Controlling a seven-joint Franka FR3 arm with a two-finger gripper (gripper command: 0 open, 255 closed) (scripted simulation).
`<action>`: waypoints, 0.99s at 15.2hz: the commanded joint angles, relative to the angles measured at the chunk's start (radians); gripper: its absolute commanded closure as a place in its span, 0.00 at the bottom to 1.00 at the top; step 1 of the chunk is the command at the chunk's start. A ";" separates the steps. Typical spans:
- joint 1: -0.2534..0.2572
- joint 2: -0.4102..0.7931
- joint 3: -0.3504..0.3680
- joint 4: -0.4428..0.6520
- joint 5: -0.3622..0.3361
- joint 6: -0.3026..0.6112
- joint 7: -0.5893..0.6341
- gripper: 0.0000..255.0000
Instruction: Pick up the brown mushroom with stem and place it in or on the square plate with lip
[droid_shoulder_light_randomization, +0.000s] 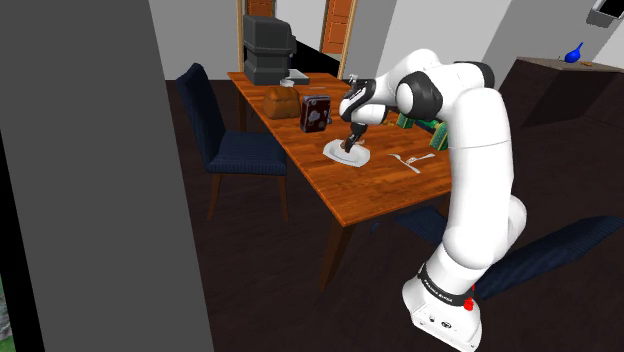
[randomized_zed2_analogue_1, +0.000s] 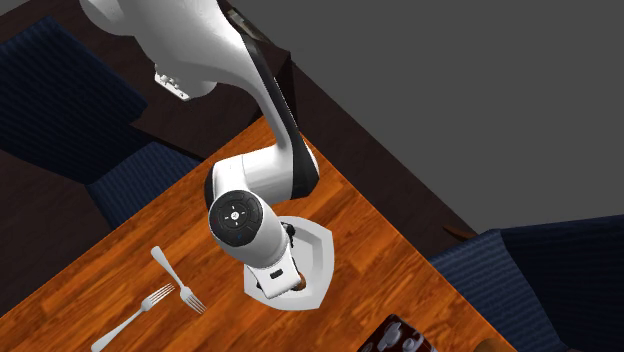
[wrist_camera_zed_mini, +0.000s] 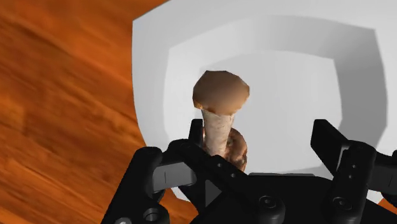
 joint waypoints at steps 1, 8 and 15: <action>0.005 0.005 0.005 0.004 -0.001 -0.006 0.003 0.00; 0.042 -0.106 -0.041 -0.047 -0.054 -0.062 0.024 0.00; 0.042 -0.106 -0.041 -0.047 -0.054 -0.062 0.024 0.00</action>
